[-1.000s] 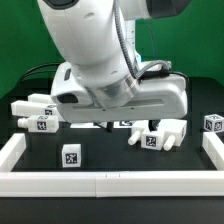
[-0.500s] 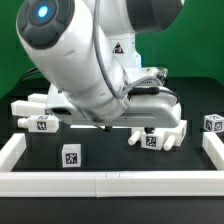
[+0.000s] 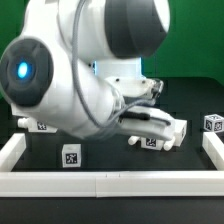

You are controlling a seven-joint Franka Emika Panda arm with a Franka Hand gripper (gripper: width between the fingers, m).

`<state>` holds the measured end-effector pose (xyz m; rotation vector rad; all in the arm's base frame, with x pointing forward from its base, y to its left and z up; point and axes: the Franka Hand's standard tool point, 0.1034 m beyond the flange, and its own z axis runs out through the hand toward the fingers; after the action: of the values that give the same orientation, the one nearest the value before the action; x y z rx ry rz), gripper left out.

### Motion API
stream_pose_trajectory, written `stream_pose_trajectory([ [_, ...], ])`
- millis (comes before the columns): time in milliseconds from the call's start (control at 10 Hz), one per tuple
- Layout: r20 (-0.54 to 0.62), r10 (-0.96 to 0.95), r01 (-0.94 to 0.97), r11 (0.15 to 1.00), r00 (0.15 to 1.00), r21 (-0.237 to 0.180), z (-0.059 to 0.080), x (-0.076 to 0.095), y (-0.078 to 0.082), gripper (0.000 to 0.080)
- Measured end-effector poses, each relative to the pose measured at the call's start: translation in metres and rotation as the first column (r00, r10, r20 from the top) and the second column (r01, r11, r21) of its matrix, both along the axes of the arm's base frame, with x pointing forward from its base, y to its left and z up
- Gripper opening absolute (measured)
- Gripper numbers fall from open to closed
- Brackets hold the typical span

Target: Assemble chair

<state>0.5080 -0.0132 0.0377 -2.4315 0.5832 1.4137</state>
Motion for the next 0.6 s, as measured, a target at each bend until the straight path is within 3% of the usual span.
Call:
stream_pose_trajectory([
  [200,-0.098,0.018,-0.014,0.999,0.995,0.046,-0.006,-0.005,-0.004,0.0649],
  [600,-0.101,0.016,-0.012,0.999,0.995,0.039,-0.020,-0.015,0.000,0.0649],
])
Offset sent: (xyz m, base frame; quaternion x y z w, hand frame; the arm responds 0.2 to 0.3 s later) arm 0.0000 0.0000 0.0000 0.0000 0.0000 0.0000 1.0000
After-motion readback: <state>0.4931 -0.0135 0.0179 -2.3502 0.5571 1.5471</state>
